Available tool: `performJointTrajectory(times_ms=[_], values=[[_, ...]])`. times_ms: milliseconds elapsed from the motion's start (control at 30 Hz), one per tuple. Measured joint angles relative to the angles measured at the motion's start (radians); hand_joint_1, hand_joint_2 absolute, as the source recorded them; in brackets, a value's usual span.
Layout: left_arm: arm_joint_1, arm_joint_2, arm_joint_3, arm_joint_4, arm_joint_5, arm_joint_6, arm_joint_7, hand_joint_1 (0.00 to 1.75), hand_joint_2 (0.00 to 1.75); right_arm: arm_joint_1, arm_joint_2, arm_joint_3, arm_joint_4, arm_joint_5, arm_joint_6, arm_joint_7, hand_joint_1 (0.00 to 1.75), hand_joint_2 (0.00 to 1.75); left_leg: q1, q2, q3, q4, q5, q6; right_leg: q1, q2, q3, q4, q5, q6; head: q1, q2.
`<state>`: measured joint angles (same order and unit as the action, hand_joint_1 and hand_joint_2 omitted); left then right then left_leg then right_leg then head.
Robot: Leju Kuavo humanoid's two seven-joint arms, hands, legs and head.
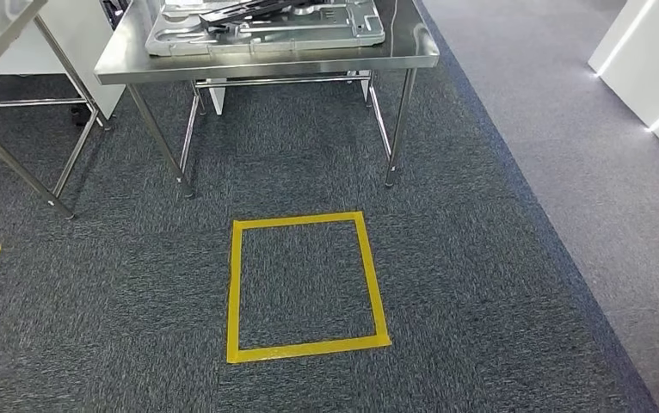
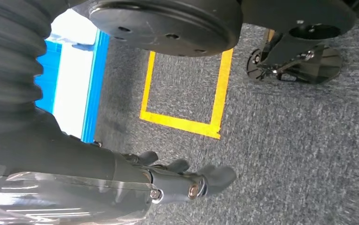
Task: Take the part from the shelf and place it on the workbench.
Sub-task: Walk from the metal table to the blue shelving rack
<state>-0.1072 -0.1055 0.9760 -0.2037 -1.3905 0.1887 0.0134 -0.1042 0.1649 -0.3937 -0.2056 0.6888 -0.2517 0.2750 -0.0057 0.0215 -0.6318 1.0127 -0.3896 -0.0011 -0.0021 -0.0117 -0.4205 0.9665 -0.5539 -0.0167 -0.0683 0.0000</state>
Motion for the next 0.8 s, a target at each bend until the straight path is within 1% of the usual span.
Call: performJointTrajectory(times_ms=[33,67,100,133,167,200,233,267,300,333,367,400,433,467,500,533,567,600,633,667,700,733,767,800], values=[[0.001,0.000,0.000,0.000,0.000,0.000,0.000,0.00,0.00,-0.001,0.000,0.000,0.000,0.000,0.000,0.000,0.00,1.75,0.002,-0.003,-0.008,0.016,-0.025,-0.007,-0.001,-0.002,-0.010,-0.002,0.013,-0.008,0.000,0.000],[0.002,0.000,0.000,0.000,0.000,0.000,0.000,0.00,0.00,-0.002,0.000,0.000,0.000,0.000,0.000,0.000,0.00,1.75,0.005,-0.007,-0.021,0.052,-0.067,-0.013,-0.003,-0.003,-0.024,-0.003,0.025,-0.014,0.000,0.000],[0.003,0.000,0.000,0.000,0.000,0.000,0.000,0.00,0.00,-0.003,0.000,0.000,0.000,0.000,0.001,-0.001,0.00,1.31,0.008,-0.010,-0.037,0.107,-0.121,-0.019,-0.003,-0.004,-0.039,-0.002,0.038,-0.017,0.000,0.000],[0.004,0.000,0.000,0.000,0.000,0.000,0.000,0.00,0.00,-0.005,0.000,0.000,0.000,0.000,0.001,-0.002,0.00,0.87,0.011,-0.011,-0.053,0.174,-0.168,-0.023,-0.002,-0.004,-0.055,-0.002,0.050,-0.018,0.000,0.000],[0.004,0.000,0.000,0.000,-0.001,-0.001,0.003,0.00,0.00,-0.006,0.000,0.000,0.000,0.000,0.004,-0.004,0.00,0.44,0.014,-0.011,-0.062,0.237,-0.193,-0.027,-0.002,-0.006,-0.072,-0.001,0.062,-0.018,0.000,0.000],[0.005,-0.001,0.000,0.000,-0.007,-0.007,0.013,0.00,0.00,-0.005,0.000,0.000,0.000,0.000,0.015,-0.012,0.00,0.00,0.016,-0.011,-0.062,0.280,-0.190,-0.030,-0.001,-0.009,-0.089,0.001,0.073,-0.017,0.000,0.000],[0.005,-0.001,-0.001,0.000,-0.018,-0.018,0.033,0.00,0.00,-0.003,0.000,0.000,0.000,0.000,0.038,-0.029,0.00,0.00,0.017,-0.011,-0.047,0.292,-0.163,-0.032,-0.002,-0.014,-0.104,0.003,0.082,-0.015,0.000,0.000],[0.006,-0.001,-0.004,0.000,-0.034,-0.032,0.062,0.00,0.00,0.001,0.000,0.000,0.000,0.000,0.072,-0.052,0.00,0.00,0.019,-0.009,-0.015,0.268,-0.127,-0.034,-0.003,-0.020,-0.118,0.007,0.089,-0.012,0.000,0.000],[0.008,-0.002,-0.008,0.000,-0.050,-0.045,0.092,0.00,0.00,0.006,-0.001,0.000,0.000,0.001,0.110,-0.079,0.00,0.00,0.020,0.000,0.033,0.211,-0.099,-0.035,-0.004,-0.026,-0.128,0.012,0.095,-0.008,0.000,0.000],[0.009,-0.004,-0.014,0.000,-0.062,-0.054,0.116,0.00,0.00,0.012,-0.002,0.000,0.000,0.002,0.140,-0.101,0.00,0.00,0.020,0.016,0.093,0.131,-0.093,-0.035,-0.004,-0.032,-0.137,0.018,0.099,-0.003,0.000,0.000],[0.011,-0.006,-0.018,0.000,-0.069,-0.058,0.129,0.00,0.00,0.017,-0.004,0.000,0.000,0.003,0.160,-0.116,0.00,0.00,0.018,0.030,0.144,0.055,-0.104,-0.030,-0.002,-0.039,-0.142,0.024,0.103,0.003,0.000,0.000],[0.012,-0.008,-0.022,0.000,-0.073,-0.059,0.135,0.00,0.00,0.021,-0.004,0.000,0.000,0.004,0.169,-0.124,0.00,0.00,0.015,0.040,0.179,-0.005,-0.123,-0.022,-0.001,-0.047,-0.147,0.029,0.107,0.010,0.000,0.000],[0.013,-0.010,-0.025,0.000,-0.075,-0.060,0.137,0.00,0.00,0.025,-0.005,0.000,0.000,0.004,0.172,-0.128,0.00,0.00,0.012,0.040,0.195,-0.039,-0.138,-0.012,0.000,-0.057,-0.150,0.031,0.111,0.017,0.000,0.000],[0.014,-0.011,-0.027,0.000,-0.075,-0.061,0.138,0.00,0.00,0.026,-0.005,0.000,0.000,0.005,0.175,-0.130,0.00,0.00,0.011,0.031,0.192,-0.050,-0.141,-0.001,0.000,-0.067,-0.152,0.031,0.116,0.025,0.000,0.000],[0.017,-0.013,-0.028,0.000,-0.076,-0.061,0.140,0.00,0.00,0.027,-0.006,0.000,0.000,0.005,0.178,-0.131,0.00,0.00,0.011,0.024,0.186,-0.054,-0.137,0.009,-0.002,-0.067,-0.155,0.035,0.116,0.032,0.000,0.000],[0.021,-0.015,-0.029,0.000,-0.076,-0.062,0.141,0.00,0.00,0.028,-0.006,0.000,0.001,0.006,0.179,-0.131,0.00,0.00,0.012,0.017,0.180,-0.055,-0.130,0.018,-0.004,-0.055,-0.162,0.049,0.104,0.039,0.000,0.000],[0.024,-0.017,-0.030,0.000,-0.076,-0.063,0.142,0.00,0.00,0.031,-0.006,0.000,0.001,0.006,0.180,-0.132,0.00,0.00,0.012,0.011,0.173,-0.057,-0.121,0.026,-0.006,-0.037,-0.176,0.083,0.077,0.044,0.000,0.000],[0.026,-0.019,-0.030,0.000,-0.076,-0.063,0.143,0.00,0.00,0.034,-0.006,0.000,0.001,0.006,0.181,-0.132,0.00,0.00,0.011,0.005,0.165,-0.057,-0.113,0.033,-0.008,-0.015,-0.200,0.141,0.037,0.047,0.000,0.000],[0.027,-0.020,-0.031,0.000,-0.077,-0.063,0.143,0.00,0.00,0.037,-0.006,0.000,0.001,0.006,0.181,-0.133,0.00,0.00,0.007,-0.002,0.154,-0.055,-0.106,0.038,-0.008,-0.001,-0.229,0.212,-0.005,0.048,0.000,0.000],[0.028,-0.020,-0.031,0.000,-0.077,-0.063,0.143,0.00,0.00,0.039,-0.006,0.000,0.002,0.006,0.182,-0.134,0.00,0.00,0.003,-0.011,0.145,-0.053,-0.100,0.041,-0.008,0.004,-0.253,0.278,-0.038,0.048,0.000,0.000],[0.029,-0.021,-0.031,0.000,-0.077,-0.063,0.143,0.00,0.00,0.040,-0.006,0.000,0.002,0.007,0.182,-0.136,0.00,0.00,-0.001,-0.020,0.137,-0.051,-0.094,0.043,-0.006,0.005,-0.265,0.320,-0.052,0.046,0.000,0.000],[0.030,-0.021,-0.031,0.000,-0.077,-0.062,0.141,0.00,0.00,0.041,-0.006,0.000,0.002,0.008,0.182,-0.139,0.00,0.00,-0.005,-0.031,0.131,-0.049,-0.089,0.044,-0.004,0.007,-0.256,0.321,-0.046,0.042,0.000,0.000],[0.031,-0.022,-0.031,0.000,-0.077,-0.060,0.136,0.00,0.00,0.041,-0.006,0.001,0.003,0.012,0.182,-0.144,0.00,0.00,-0.009,-0.041,0.127,-0.047,-0.086,0.044,-0.001,0.011,-0.226,0.280,-0.022,0.034,0.000,0.000],[0.031,-0.022,-0.032,0.000,-0.077,-0.056,0.128,0.00,0.00,0.042,-0.006,0.001,0.003,0.016,0.181,-0.151,0.00,0.00,-0.013,-0.053,0.124,-0.046,-0.082,0.045,0.002,0.022,-0.183,0.209,0.012,0.023,0.000,0.000]])
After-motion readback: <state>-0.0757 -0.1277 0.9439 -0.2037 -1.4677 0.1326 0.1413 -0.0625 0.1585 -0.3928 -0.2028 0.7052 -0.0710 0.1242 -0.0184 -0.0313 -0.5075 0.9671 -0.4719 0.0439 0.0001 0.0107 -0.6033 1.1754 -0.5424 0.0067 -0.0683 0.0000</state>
